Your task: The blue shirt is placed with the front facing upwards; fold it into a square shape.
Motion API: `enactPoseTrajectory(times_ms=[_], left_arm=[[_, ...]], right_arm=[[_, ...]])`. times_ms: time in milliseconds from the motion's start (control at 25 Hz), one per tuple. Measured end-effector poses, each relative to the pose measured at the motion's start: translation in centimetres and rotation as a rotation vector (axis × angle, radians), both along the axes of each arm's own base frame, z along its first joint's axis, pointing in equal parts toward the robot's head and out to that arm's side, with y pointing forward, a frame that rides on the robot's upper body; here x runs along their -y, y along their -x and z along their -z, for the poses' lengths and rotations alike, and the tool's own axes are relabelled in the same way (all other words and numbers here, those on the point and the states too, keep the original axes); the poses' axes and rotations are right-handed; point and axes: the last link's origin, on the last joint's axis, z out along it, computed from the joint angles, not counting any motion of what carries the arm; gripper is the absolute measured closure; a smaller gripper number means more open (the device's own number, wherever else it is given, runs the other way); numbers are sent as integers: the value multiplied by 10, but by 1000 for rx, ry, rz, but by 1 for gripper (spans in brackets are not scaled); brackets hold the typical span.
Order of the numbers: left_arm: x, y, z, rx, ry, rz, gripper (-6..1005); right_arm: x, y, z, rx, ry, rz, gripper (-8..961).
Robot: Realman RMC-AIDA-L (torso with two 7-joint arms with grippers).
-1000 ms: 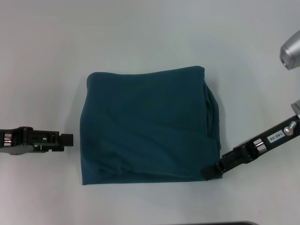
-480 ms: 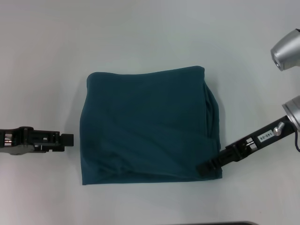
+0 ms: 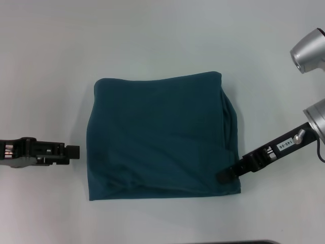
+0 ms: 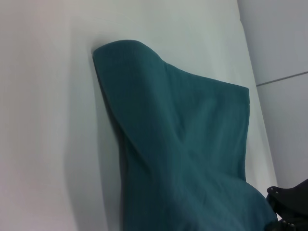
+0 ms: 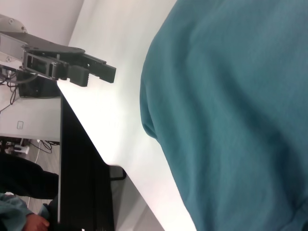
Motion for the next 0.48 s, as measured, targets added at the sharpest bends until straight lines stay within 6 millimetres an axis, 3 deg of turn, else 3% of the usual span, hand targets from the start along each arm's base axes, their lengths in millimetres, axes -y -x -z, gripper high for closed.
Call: enactPoseTrajectory(times_ms=[160, 400, 480], left_arm=[[0, 0, 0, -1, 2, 1, 433], [1, 1, 3, -14, 2, 0, 433], [1, 2, 7, -35, 7, -4, 433]], right_arm=[[-1, 0, 0, 6, -1, 2, 708], [-2, -1, -2, 10, -9, 18, 918], [-3, -1, -3, 8, -14, 22, 918]])
